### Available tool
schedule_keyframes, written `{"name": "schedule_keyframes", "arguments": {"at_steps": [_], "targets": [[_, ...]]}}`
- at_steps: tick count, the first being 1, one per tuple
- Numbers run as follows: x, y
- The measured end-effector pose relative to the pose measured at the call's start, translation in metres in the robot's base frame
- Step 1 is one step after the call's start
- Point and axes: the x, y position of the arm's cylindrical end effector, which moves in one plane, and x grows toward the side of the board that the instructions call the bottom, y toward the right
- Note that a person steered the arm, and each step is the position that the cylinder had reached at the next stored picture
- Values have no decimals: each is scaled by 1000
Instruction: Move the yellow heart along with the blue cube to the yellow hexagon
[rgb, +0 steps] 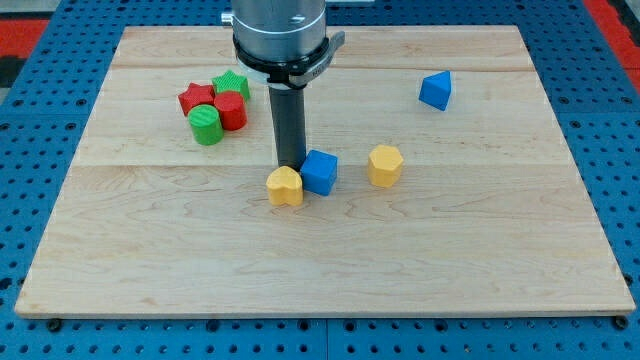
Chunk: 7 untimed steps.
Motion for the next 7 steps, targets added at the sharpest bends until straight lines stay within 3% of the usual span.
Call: {"name": "schedule_keyframes", "arguments": {"at_steps": [2, 4, 7], "targets": [[19, -48], [66, -35], [43, -26]]}}
